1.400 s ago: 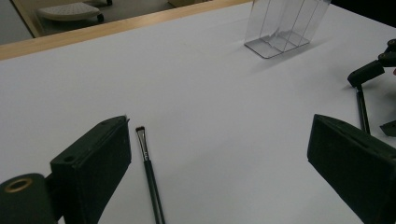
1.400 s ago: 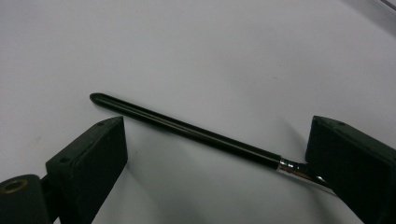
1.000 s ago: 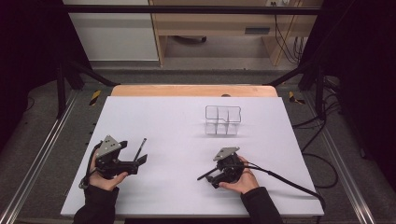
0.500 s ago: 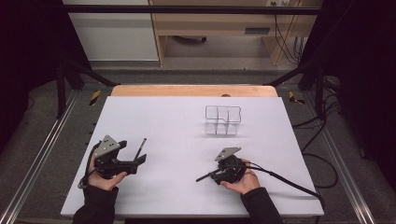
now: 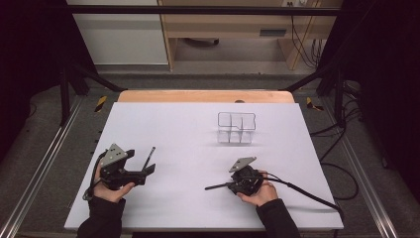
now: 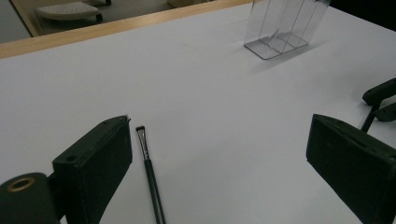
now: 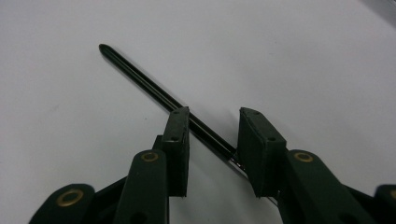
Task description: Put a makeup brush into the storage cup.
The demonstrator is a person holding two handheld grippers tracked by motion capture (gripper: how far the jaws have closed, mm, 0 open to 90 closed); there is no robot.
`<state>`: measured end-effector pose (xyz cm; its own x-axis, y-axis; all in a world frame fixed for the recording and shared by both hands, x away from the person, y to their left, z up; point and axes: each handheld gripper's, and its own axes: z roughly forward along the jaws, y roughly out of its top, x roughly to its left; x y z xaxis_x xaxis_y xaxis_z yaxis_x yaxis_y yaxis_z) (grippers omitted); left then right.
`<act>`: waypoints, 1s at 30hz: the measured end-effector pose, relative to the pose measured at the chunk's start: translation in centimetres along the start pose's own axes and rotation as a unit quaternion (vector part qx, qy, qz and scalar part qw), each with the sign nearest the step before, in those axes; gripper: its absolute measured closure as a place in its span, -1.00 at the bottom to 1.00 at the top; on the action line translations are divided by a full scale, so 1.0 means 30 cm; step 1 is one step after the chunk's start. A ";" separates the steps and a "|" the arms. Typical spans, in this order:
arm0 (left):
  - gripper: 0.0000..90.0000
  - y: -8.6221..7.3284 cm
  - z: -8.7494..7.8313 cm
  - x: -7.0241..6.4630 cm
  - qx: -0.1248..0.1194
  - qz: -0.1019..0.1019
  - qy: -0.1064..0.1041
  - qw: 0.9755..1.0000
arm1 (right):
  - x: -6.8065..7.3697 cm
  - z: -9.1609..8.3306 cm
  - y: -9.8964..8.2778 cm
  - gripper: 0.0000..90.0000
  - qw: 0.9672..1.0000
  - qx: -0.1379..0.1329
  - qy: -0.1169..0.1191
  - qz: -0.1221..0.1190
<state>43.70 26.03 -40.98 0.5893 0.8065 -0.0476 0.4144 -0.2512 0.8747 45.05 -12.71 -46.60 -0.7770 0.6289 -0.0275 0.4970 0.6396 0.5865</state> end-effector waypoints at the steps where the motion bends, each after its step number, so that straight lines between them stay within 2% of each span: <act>1: -0.87 0.000 0.000 0.000 0.001 0.001 0.000 1.000 | 0.000 -0.001 -0.001 0.48 1.000 0.001 0.000 -0.003; 9: -0.87 -0.001 0.003 -0.001 0.002 0.001 -0.002 1.000 | 0.003 -0.002 -0.005 0.49 1.000 0.001 0.000 -0.015; 30: -0.86 -0.001 -0.001 0.000 0.001 -0.002 -0.004 1.000 | 0.034 -0.035 -0.018 0.76 0.999 0.022 0.015 -0.023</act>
<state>43.69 26.05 -40.99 0.5930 0.8034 -0.0549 0.4178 -0.2487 0.8739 43.59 -12.89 -46.11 -0.8103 0.5853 -0.0285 0.4765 0.6865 0.5492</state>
